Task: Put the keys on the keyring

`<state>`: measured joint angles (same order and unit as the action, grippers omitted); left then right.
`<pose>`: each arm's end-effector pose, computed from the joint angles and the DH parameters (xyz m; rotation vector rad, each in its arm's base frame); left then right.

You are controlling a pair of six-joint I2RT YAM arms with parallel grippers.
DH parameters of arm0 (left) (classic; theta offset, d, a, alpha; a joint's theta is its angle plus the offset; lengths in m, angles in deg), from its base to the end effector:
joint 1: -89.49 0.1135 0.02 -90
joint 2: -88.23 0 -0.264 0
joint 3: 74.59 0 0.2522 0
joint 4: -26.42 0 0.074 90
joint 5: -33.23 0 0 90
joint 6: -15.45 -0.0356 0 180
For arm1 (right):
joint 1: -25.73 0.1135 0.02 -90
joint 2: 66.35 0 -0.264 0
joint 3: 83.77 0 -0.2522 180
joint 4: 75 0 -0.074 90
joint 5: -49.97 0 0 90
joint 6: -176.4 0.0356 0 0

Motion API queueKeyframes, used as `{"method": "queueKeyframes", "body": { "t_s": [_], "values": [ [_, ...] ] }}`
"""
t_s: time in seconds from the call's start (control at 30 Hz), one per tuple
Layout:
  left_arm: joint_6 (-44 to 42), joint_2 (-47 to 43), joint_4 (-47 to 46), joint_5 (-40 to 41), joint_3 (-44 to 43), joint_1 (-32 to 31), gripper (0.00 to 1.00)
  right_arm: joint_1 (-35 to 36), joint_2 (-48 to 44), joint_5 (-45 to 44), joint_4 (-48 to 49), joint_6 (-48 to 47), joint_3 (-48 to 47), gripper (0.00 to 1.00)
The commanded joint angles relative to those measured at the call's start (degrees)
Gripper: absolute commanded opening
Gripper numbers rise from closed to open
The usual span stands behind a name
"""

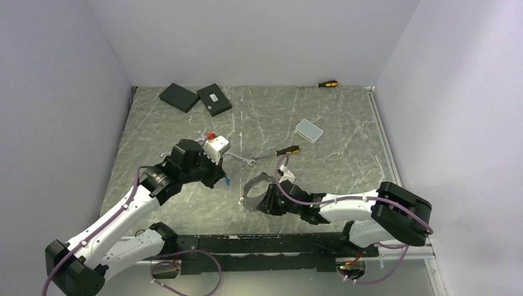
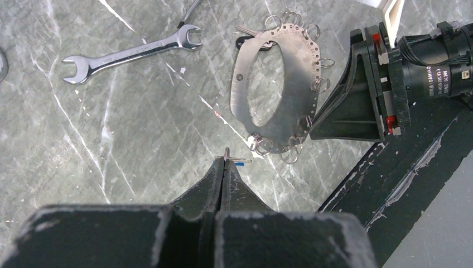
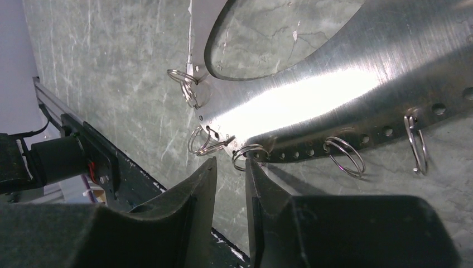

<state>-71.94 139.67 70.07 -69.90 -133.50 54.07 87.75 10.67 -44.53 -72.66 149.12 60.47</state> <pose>0.1528 -0.1186 0.2886 0.7614 2.1209 -0.6168 0.1129 0.2066 0.1356 0.0617 2.4786 1.0043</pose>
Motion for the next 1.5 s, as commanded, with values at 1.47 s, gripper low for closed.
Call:
{"method": "queueKeyframes", "body": {
  "t_s": [1.47],
  "values": [
    [0.29, -2.56, 0.04, 1.06, -1.35, 0.13, 0.0, 6.45, 12.55, -14.49, -25.23, 2.67, -18.75, 0.01]
  ]
}}
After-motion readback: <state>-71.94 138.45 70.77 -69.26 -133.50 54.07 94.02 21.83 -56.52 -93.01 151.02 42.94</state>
